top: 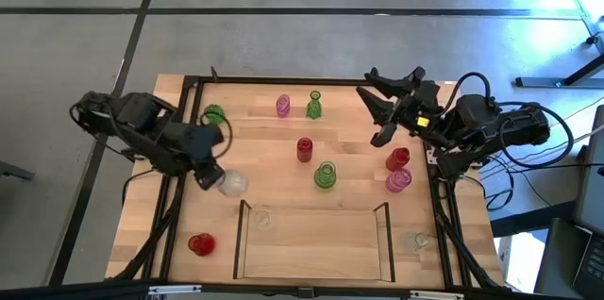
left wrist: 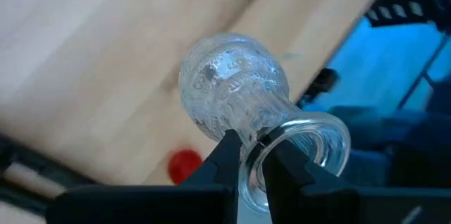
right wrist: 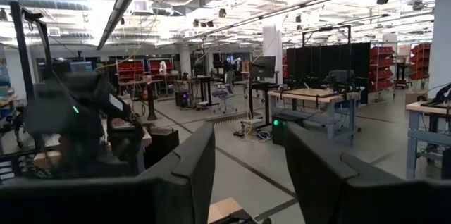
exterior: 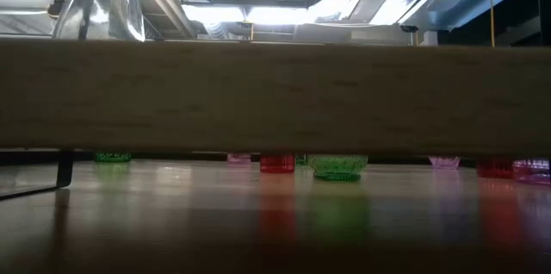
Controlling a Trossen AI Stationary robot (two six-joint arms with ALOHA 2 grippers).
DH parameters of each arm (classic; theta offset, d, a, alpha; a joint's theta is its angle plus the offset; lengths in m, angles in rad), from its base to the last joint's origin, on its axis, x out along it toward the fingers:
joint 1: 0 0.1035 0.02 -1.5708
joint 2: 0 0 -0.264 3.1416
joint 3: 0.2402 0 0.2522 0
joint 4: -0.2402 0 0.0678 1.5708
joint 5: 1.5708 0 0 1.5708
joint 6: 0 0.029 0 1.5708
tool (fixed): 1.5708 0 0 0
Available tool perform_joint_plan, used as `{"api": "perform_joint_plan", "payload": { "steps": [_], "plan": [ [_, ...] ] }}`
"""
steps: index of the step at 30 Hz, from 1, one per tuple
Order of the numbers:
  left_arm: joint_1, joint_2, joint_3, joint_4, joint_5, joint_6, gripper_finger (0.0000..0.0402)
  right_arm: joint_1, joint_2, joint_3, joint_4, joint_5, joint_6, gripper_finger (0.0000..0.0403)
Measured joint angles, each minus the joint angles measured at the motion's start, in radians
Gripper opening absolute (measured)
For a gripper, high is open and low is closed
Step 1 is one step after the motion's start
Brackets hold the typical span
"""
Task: Sort vases onto shelf
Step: Put the left transparent vase aligned with the other transparent vases on the shelf
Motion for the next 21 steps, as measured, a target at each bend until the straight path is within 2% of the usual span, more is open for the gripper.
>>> {"api": "perform_joint_plan", "payload": {
  "steps": [4,9,15,21],
  "plan": [
    [-0.028,0.151,0.241,-0.030,0.010,0.044,0.0030,0.000,0.000,0.000,-0.002,0.000,0.000,0.0152],
    [-0.096,0.271,0.436,-0.030,0.011,0.003,0.0030,0.000,0.000,0.000,-0.008,0.000,-0.001,0.0152],
    [-0.167,0.373,0.477,-0.032,0.074,-0.055,0.0030,0.000,0.000,0.000,-0.058,-0.001,-0.001,0.0152],
    [-0.194,0.471,0.477,0.045,0.079,-0.044,0.0030,0.000,0.000,0.000,-0.078,-0.001,-0.001,0.0152]
  ]
}}
